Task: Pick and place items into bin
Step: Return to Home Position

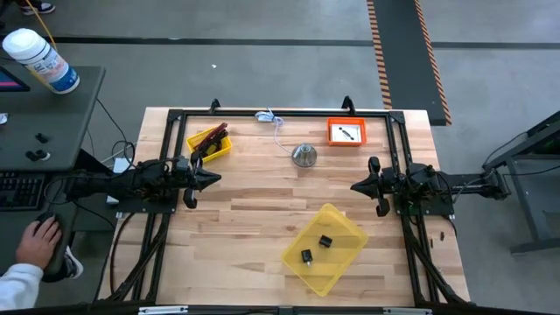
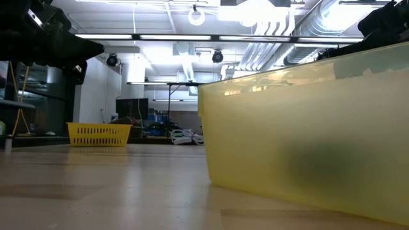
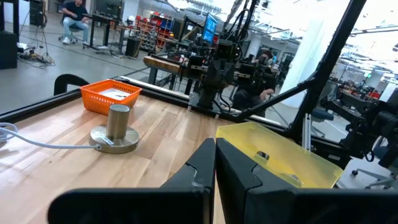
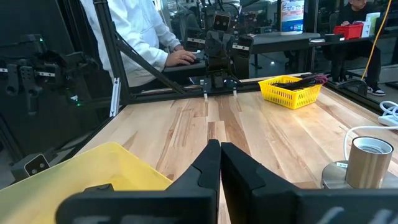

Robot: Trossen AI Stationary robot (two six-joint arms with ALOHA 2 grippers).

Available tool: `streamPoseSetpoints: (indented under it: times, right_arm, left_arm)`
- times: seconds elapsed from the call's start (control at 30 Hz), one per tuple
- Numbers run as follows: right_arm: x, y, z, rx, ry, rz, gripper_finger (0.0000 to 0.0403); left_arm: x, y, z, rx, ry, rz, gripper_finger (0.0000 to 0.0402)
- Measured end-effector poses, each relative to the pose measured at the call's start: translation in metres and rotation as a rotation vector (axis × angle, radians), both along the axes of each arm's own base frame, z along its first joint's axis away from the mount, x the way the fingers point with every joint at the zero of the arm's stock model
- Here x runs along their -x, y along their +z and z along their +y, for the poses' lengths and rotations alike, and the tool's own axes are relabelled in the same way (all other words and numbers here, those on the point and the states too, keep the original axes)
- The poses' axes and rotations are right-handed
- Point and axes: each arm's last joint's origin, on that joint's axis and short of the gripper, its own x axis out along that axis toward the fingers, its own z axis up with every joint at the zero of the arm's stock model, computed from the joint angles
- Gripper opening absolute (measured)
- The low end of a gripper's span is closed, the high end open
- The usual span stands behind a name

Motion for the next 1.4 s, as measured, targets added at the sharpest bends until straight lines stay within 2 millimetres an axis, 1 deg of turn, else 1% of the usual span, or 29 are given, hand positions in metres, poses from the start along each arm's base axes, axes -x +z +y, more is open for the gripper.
streamPoseSetpoints:
  times: [0.63,1.4]
  right_arm:
    - [0.0000,0.0000,0.0000,0.000,0.000,0.000,0.0001]
    - [0.0000,0.0000,0.0000,0.000,0.000,0.000,0.0007]
  left_arm:
    - [0.0000,0.0000,0.0000,0.000,0.000,0.000,0.0001]
    - [0.0000,0.0000,0.0000,0.000,0.000,0.000,0.0001]
